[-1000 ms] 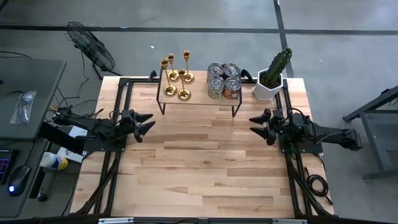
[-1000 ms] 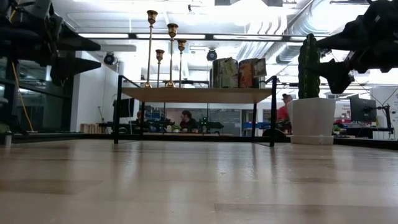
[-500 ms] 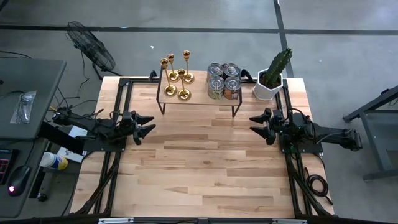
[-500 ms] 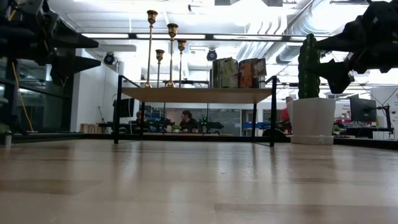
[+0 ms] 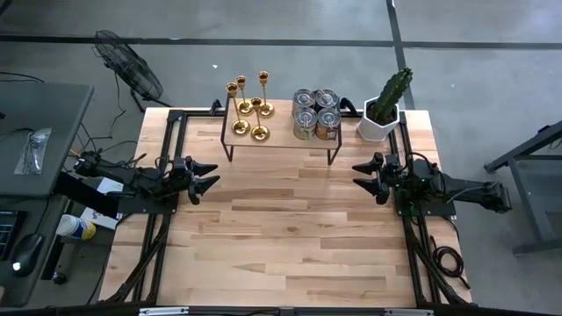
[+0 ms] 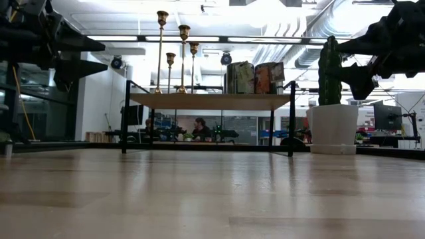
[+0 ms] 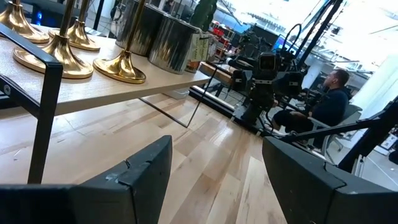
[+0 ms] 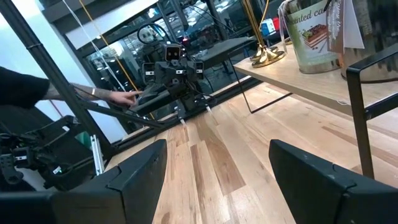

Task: Pick & Place candle stick holders
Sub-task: Return to Home Position

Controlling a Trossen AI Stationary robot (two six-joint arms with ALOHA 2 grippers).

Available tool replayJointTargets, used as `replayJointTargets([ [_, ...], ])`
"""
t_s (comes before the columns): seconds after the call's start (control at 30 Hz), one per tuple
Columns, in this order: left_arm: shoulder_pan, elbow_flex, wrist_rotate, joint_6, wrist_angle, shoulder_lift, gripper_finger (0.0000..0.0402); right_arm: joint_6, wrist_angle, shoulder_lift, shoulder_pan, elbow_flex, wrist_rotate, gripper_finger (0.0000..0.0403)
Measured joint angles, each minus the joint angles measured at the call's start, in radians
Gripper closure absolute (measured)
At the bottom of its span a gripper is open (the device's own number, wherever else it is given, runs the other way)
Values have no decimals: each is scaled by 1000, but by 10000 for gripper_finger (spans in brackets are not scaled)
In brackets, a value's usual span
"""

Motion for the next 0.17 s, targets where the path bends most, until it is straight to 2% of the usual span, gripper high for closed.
replayJointTargets([
  [0.17,0,0,0,0,0,0,156,0,1,0,0,0,0,127],
])
